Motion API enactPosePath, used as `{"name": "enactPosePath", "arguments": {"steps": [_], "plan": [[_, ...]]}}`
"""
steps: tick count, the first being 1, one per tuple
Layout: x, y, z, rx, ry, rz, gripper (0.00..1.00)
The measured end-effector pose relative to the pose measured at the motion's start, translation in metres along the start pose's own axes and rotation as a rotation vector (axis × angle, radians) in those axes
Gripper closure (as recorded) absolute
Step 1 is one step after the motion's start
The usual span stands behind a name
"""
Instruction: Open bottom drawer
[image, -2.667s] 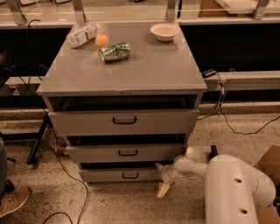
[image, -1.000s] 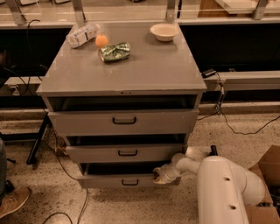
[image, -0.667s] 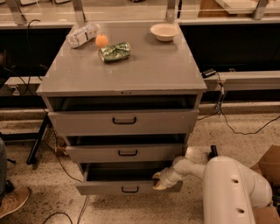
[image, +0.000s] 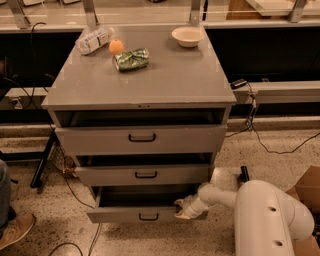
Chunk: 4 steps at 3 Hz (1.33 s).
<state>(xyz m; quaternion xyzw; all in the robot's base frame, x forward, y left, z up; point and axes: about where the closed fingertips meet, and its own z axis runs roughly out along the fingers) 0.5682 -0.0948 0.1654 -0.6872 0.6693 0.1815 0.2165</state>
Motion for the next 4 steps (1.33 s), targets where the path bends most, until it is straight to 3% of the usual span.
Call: {"name": "enactPosePath", "arguments": {"steps": [2, 3, 4], "plan": [[0.0013, 0.0052, 0.0006, -0.002, 0.0, 0.005, 1.0], [0.0012, 0.0052, 0.0005, -0.002, 0.0, 0.005, 0.81], [0.0005, 0.0051, -0.0005, -0.002, 0.0, 0.005, 0.5]]}}
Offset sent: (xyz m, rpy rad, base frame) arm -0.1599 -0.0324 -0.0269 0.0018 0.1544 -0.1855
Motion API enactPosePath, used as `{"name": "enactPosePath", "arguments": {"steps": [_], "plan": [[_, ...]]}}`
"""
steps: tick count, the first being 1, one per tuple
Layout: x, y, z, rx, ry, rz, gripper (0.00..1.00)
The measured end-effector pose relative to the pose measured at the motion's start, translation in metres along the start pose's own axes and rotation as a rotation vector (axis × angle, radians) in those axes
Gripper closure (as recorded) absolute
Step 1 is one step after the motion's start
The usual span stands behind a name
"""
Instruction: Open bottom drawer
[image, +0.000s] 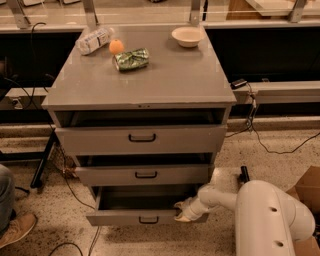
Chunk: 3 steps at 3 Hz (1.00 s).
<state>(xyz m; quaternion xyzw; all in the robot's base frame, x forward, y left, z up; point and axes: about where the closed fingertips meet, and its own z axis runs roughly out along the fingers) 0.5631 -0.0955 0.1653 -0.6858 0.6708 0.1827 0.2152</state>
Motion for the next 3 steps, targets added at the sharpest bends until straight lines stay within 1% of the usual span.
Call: {"name": "enactPosePath", "arguments": {"steps": [2, 3], "plan": [[-0.0007, 0.0021, 0.0023, -0.004, -0.002, 0.0, 0.04], [-0.0011, 0.0031, 0.0034, -0.006, -0.002, 0.0, 0.0]]}}
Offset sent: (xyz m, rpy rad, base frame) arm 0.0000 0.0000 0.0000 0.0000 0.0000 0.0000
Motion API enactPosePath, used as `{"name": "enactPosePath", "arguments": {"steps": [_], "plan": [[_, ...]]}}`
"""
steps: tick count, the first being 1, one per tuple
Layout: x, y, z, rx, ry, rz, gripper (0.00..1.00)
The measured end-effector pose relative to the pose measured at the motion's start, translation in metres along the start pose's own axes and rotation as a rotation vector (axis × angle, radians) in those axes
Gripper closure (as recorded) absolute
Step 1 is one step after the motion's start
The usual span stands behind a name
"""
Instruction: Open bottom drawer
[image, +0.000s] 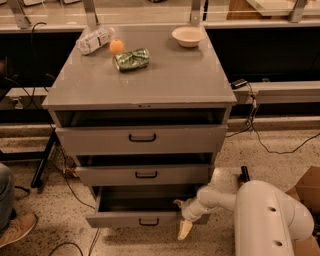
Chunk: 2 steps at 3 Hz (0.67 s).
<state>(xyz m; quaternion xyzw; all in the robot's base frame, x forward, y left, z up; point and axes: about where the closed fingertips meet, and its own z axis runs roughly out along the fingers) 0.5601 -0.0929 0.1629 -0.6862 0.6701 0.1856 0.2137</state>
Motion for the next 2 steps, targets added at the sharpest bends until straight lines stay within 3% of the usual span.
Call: {"name": "enactPosePath", "arguments": {"steps": [2], "plan": [[-0.004, 0.0111, 0.0029, -0.017, 0.021, -0.006, 0.0]]}}
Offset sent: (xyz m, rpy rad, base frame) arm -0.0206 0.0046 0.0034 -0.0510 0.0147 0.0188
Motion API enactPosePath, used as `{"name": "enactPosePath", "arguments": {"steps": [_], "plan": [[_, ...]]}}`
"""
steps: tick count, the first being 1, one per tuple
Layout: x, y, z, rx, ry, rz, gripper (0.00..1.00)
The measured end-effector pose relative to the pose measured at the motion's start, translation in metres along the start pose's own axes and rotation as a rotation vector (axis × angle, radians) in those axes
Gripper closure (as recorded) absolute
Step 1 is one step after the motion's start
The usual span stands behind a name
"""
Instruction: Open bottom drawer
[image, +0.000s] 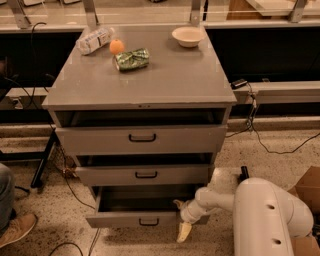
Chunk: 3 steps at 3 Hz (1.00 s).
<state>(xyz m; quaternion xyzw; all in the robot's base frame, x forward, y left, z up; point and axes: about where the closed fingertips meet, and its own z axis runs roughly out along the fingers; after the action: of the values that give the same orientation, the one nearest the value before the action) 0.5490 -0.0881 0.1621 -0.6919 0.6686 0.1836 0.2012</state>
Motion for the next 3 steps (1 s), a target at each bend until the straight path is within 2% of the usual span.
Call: {"name": "enactPosePath", "arguments": {"steps": [1, 3], "plan": [[0.001, 0.012, -0.002, 0.001, 0.011, 0.011, 0.19], [0.008, 0.033, -0.006, -0.002, 0.001, 0.046, 0.65]]}}
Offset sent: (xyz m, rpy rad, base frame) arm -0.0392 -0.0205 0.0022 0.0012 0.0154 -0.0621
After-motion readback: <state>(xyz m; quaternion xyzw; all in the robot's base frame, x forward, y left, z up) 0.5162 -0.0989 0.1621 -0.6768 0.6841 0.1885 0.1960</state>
